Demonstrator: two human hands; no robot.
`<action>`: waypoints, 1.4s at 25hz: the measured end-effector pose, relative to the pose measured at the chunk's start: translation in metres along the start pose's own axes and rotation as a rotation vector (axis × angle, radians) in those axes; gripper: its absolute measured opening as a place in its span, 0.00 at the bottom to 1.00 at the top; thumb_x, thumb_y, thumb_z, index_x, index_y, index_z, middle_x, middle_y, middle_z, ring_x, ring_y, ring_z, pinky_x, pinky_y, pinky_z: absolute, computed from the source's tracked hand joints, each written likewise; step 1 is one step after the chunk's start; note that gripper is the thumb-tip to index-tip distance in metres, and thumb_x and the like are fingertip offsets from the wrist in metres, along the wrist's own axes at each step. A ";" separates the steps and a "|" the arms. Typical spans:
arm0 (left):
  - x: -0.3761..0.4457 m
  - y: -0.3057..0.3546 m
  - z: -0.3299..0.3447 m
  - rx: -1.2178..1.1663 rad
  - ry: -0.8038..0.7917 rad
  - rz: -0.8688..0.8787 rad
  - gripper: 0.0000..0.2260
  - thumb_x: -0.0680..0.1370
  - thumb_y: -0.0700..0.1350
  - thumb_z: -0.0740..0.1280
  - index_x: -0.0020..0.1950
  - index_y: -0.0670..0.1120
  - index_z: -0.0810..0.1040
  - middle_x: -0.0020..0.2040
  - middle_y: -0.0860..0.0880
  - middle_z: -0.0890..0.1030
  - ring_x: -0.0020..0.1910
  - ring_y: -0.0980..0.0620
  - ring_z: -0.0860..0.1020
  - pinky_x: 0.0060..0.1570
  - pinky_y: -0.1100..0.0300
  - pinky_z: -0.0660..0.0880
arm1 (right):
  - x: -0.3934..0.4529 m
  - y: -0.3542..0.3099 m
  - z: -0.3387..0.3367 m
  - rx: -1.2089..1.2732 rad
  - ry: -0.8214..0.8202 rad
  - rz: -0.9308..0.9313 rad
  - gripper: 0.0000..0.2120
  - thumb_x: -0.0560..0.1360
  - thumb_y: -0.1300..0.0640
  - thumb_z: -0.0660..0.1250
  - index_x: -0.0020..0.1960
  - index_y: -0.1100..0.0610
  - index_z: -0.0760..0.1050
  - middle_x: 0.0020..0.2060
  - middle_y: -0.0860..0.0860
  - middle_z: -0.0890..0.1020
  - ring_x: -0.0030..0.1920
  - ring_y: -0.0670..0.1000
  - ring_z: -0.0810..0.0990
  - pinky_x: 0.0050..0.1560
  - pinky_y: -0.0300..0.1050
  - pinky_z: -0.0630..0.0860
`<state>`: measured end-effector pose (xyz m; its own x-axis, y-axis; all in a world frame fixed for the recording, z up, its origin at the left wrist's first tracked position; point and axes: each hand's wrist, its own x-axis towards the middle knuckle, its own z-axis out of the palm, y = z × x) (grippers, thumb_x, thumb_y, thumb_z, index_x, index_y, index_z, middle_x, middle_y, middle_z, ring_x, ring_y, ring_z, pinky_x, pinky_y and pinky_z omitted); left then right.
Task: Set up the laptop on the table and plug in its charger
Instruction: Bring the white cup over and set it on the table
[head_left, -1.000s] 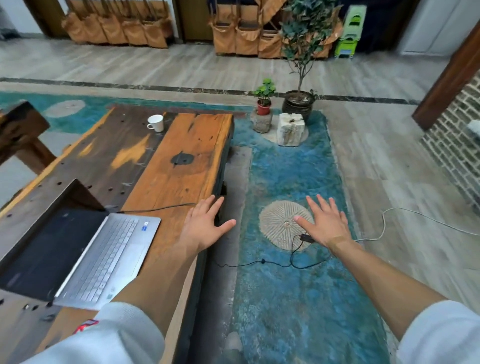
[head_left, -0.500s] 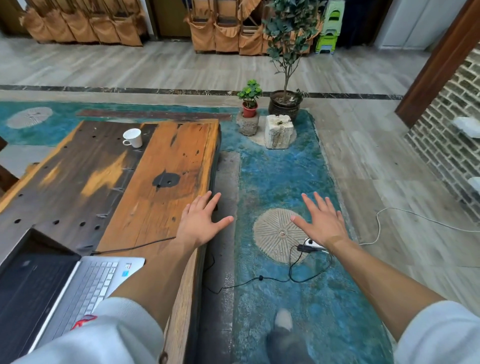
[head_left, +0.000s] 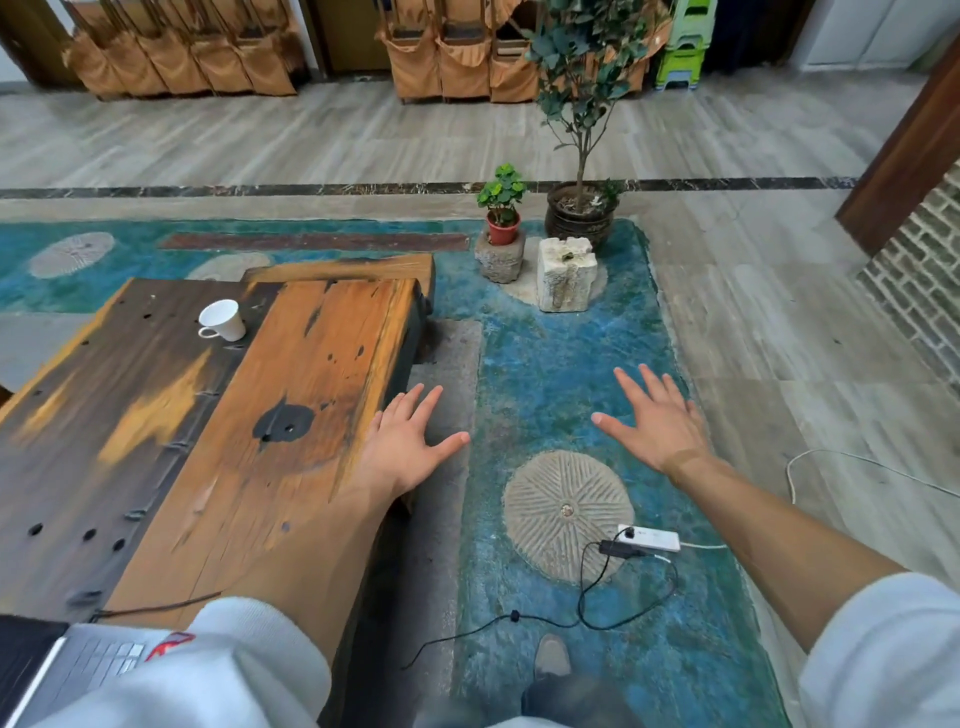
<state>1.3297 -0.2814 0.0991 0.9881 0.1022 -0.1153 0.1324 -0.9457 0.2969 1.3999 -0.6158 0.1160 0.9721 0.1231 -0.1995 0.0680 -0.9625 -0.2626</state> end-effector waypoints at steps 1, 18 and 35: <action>0.013 0.008 -0.001 0.003 0.003 -0.001 0.42 0.69 0.78 0.48 0.79 0.60 0.51 0.80 0.54 0.53 0.79 0.49 0.51 0.77 0.46 0.50 | 0.014 0.006 -0.007 -0.002 -0.004 0.001 0.39 0.72 0.28 0.54 0.78 0.41 0.47 0.79 0.47 0.45 0.79 0.55 0.44 0.75 0.63 0.48; 0.253 -0.028 -0.020 -0.029 0.047 -0.039 0.41 0.70 0.77 0.51 0.79 0.60 0.52 0.80 0.53 0.53 0.79 0.49 0.52 0.76 0.44 0.51 | 0.258 -0.034 -0.034 -0.049 -0.026 -0.037 0.39 0.72 0.27 0.53 0.78 0.41 0.47 0.79 0.48 0.47 0.79 0.55 0.44 0.75 0.62 0.49; 0.456 -0.194 -0.090 -0.150 0.140 -0.212 0.41 0.70 0.77 0.53 0.78 0.58 0.57 0.80 0.52 0.57 0.78 0.48 0.55 0.76 0.45 0.53 | 0.516 -0.248 -0.053 -0.100 -0.060 -0.229 0.39 0.73 0.28 0.54 0.78 0.40 0.47 0.79 0.47 0.47 0.79 0.55 0.44 0.75 0.61 0.49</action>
<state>1.7615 -0.0238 0.0745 0.9369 0.3442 -0.0607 0.3369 -0.8434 0.4186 1.8969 -0.3261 0.1281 0.9139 0.3520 -0.2022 0.3098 -0.9267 -0.2129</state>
